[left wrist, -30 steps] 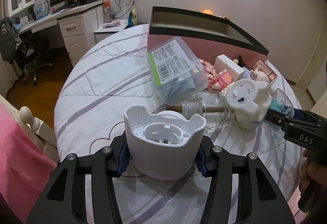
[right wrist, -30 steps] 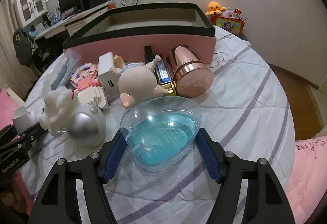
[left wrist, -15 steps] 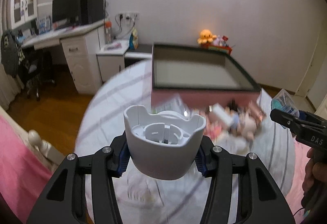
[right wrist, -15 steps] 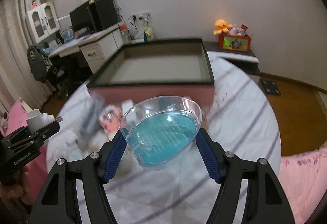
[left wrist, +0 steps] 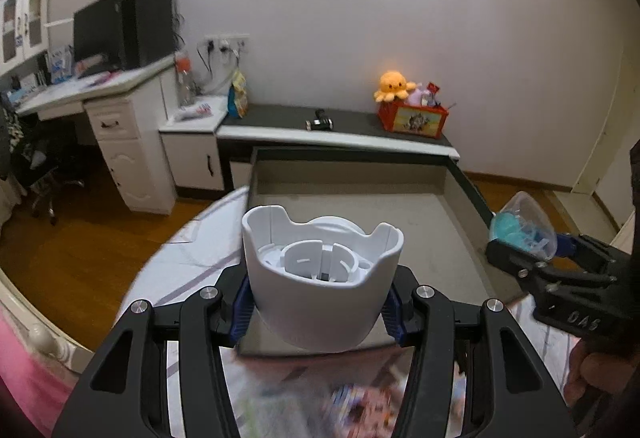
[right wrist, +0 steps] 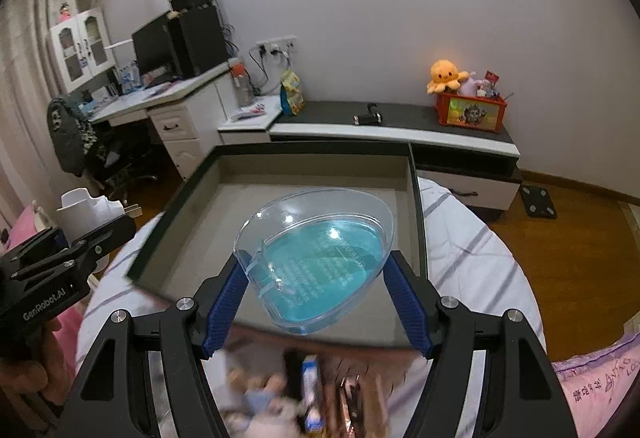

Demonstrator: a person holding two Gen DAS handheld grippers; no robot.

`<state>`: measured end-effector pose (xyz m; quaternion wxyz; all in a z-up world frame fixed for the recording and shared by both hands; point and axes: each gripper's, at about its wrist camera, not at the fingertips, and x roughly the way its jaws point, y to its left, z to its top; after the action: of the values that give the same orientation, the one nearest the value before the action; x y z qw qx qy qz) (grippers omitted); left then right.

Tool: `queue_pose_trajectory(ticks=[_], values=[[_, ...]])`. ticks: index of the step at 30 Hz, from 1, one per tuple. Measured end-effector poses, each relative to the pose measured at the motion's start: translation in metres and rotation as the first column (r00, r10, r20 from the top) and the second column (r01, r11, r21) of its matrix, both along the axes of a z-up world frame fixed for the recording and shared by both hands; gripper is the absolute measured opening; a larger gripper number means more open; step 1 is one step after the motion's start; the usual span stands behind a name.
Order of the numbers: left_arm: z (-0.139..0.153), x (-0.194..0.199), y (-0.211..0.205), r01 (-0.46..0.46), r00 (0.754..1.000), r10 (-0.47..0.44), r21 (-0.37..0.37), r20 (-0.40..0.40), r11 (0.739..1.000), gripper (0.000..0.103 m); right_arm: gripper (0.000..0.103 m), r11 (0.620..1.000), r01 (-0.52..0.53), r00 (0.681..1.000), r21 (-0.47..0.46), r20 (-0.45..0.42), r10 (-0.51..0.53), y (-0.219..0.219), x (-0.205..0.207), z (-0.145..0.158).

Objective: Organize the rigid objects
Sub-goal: 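Carry both items into the pink box and open both tools to release, then grasp the clear plastic case with the left tool while the right tool grasps the rose-gold canister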

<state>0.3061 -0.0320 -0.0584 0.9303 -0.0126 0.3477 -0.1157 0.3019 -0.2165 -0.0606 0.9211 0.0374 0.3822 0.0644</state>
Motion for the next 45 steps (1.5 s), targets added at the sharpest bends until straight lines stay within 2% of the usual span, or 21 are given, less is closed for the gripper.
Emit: queue_pose_trajectory(ticks=[7, 9, 11, 13, 14, 16, 20, 27, 32, 40, 45], values=[[-0.028, 0.032, -0.021, 0.02, 0.996, -0.017, 0.029, -0.085, 0.999, 0.055, 0.071, 0.999, -0.007, 0.995, -0.032, -0.098, 0.004, 0.002, 0.035, -0.036], [-0.03, 0.034, -0.021, 0.013, 0.996, -0.01, 0.037, -0.089, 0.999, 0.065, 0.071, 0.999, -0.012, 0.993, -0.041, -0.117, 0.007, 0.003, 0.039, -0.042], [-0.029, 0.033, -0.018, -0.009, 0.997, 0.013, 0.048, -0.078, 0.999, 0.087, 0.071, 0.998, -0.021, 0.991, -0.053, -0.134, 0.014, 0.005, 0.04, -0.047], [-0.025, 0.031, -0.016, -0.024, 0.998, 0.027, 0.055, -0.05, 0.998, 0.095, 0.081, 0.998, -0.024, 0.991, -0.057, -0.132, 0.017, 0.007, 0.038, -0.048], [-0.023, 0.029, -0.015, -0.029, 0.999, 0.031, 0.057, -0.039, 0.998, 0.1, 0.084, 0.998, -0.023, 0.992, -0.064, -0.125, 0.014, 0.007, 0.036, -0.047], [-0.017, 0.024, -0.009, -0.045, 0.999, 0.046, 0.056, -0.014, 0.997, 0.103, 0.084, 0.997, -0.022, 0.993, -0.073, -0.12, 0.014, 0.008, 0.032, -0.044], [-0.008, 0.009, 0.009, -0.064, 0.998, 0.064, 0.025, 0.009, 0.998, 0.103, 0.086, 0.997, 0.003, 0.995, -0.077, -0.097, -0.011, 0.009, 0.022, -0.036], [0.012, -0.042, 0.044, -0.089, 0.994, 0.091, -0.038, 0.067, 0.995, 0.103, 0.086, 0.999, 0.042, 0.999, 0.003, -0.028, -0.042, 0.002, -0.02, -0.011], [0.022, -0.08, 0.057, -0.102, 0.989, 0.105, -0.038, 0.1, 0.994, 0.103, 0.086, 0.999, 0.047, 0.998, 0.026, 0.03, -0.048, 0.003, -0.059, 0.009], [0.025, -0.139, 0.061, -0.115, 0.981, 0.112, 0.006, 0.161, 0.993, 0.103, 0.086, 0.998, 0.063, 0.993, 0.03, 0.096, -0.065, 0.004, -0.11, 0.028], [0.018, -0.158, 0.057, -0.107, 0.984, 0.105, 0.004, 0.141, 0.994, 0.103, 0.086, 0.995, 0.082, 0.987, 0.057, 0.133, -0.089, 0.001, -0.143, 0.029]])
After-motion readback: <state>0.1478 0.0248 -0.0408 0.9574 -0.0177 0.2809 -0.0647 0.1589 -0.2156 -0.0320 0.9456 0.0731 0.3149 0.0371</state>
